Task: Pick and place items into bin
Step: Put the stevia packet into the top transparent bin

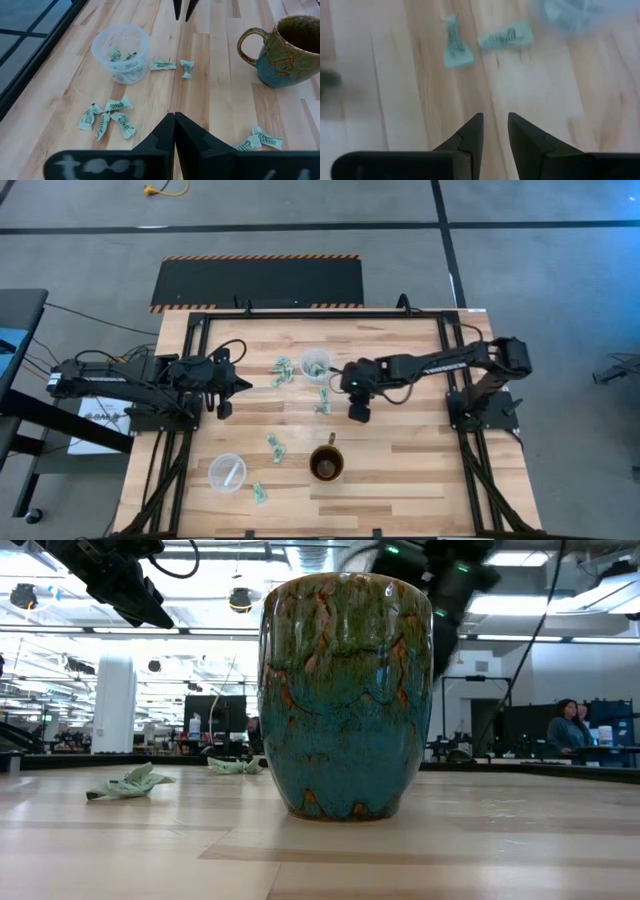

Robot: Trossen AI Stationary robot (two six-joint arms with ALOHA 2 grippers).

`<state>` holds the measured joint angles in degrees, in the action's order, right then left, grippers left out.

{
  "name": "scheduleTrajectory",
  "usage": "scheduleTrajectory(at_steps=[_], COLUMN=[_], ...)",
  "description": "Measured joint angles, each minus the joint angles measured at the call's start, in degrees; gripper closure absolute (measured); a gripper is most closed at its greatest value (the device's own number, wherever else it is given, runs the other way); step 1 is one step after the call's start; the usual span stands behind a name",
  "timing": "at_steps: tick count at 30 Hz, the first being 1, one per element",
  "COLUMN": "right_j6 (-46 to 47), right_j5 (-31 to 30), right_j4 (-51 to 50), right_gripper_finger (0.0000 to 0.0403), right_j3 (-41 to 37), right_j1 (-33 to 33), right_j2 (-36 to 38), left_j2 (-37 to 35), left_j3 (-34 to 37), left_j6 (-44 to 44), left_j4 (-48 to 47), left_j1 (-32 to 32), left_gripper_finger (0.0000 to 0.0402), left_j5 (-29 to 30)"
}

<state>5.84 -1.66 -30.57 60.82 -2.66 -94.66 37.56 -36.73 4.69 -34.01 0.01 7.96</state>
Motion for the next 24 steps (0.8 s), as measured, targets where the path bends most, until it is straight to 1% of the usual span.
scheduleTrajectory(at_steps=[3, 5, 9, 15, 20, 24], right_j6=[1.6, 1.7, 1.1, -5.1, -4.8, -4.3], right_j5=[-0.1, 0.0, 0.0, 0.0, 0.3, 1.9], right_j4=[11.0, 16.1, 21.1, 22.5, 22.1, 23.1], right_gripper_finger=[0.0321, 0.0321, 0.0321, 0.0319, 0.0302, 0.0282], right_j3=[-5.6, -7.8, -8.6, -8.6, -8.6, -8.6], right_j1=[-0.1, 0.0, 0.4, -1.4, -4.0, -5.2], right_j2=[3.0, 4.3, 2.8, -2.7, -5.7, -6.0], left_j2=[0.0, 0.0, 0.0, 0.0, 0.0, 0.0], left_j3=[0.0, 0.0, 0.0, 0.0, 0.0, 0.0], left_j6=[0.0, 0.0, 0.0, 0.0, 0.0, 0.0], left_j4=[0.0, 0.0, 0.0, 0.0, 0.0, 0.0], left_j1=[0.0, 0.0, 0.0, 0.0, 0.0, 0.0], left_gripper_finger=[0.0401, 0.0401, 0.0401, 0.0401, 0.0401, 0.0401], left_j5=[0.0, 0.0, 0.0, 0.0, 0.0, 0.0])
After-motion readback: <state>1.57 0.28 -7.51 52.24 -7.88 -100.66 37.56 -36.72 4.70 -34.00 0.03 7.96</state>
